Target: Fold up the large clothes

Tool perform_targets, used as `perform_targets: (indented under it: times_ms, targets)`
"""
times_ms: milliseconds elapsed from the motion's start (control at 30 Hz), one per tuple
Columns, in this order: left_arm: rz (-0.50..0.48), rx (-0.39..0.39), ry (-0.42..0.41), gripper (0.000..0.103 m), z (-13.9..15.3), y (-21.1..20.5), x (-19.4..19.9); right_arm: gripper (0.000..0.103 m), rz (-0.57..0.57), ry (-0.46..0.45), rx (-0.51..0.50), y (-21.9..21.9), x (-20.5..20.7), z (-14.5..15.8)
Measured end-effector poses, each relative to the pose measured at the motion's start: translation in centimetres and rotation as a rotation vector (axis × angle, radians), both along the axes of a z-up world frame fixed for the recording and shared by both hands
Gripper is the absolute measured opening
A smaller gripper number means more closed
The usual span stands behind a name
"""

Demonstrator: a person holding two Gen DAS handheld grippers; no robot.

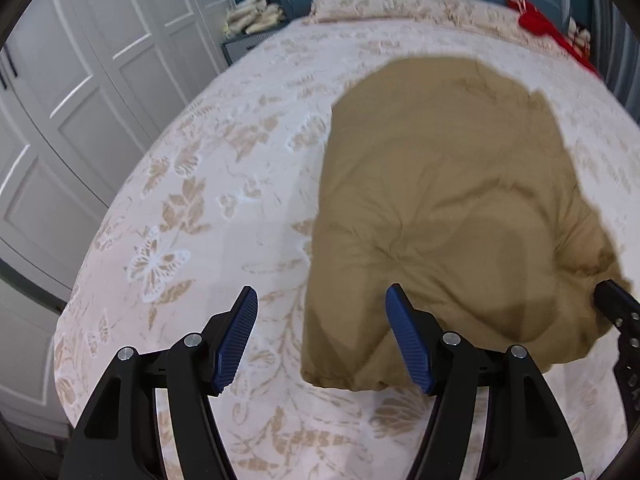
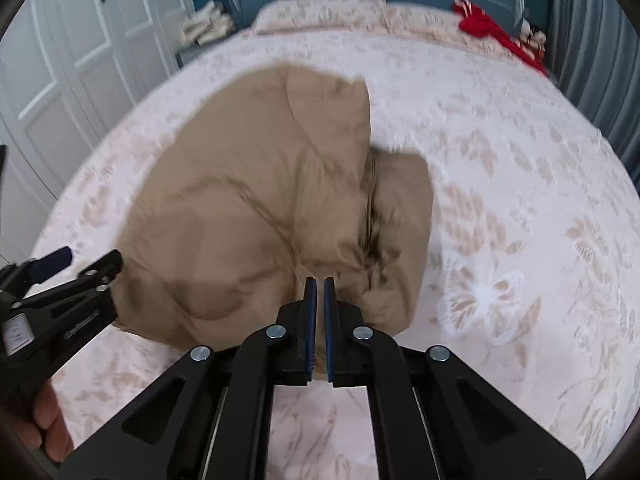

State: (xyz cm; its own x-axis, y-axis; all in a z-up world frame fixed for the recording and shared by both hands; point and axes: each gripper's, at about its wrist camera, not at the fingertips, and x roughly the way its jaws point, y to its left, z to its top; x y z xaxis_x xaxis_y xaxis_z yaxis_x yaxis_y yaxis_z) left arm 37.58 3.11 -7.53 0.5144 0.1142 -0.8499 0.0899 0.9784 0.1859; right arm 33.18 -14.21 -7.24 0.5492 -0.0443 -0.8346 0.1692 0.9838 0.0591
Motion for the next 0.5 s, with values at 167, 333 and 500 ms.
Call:
perform_targets:
  times_ms: [167, 333, 500]
  targets:
    - [0.005, -0.011, 0.015, 0.067, -1.8, 0.0, 0.3, 0.002, -0.016, 0.075, 0.052, -0.3, 0.1, -3.5]
    - [-0.005, -0.001, 0.017, 0.067, -3.1, -0.5, 0.2, 0.000, -0.008, 0.097, 0.043, 0.0, 0.4, -5.2]
    - [-0.004, -0.006, 0.020, 0.067, -4.3, -0.8, 0.3, 0.000, -0.007, 0.098, 0.043, 0.3, 0.4, -6.4]
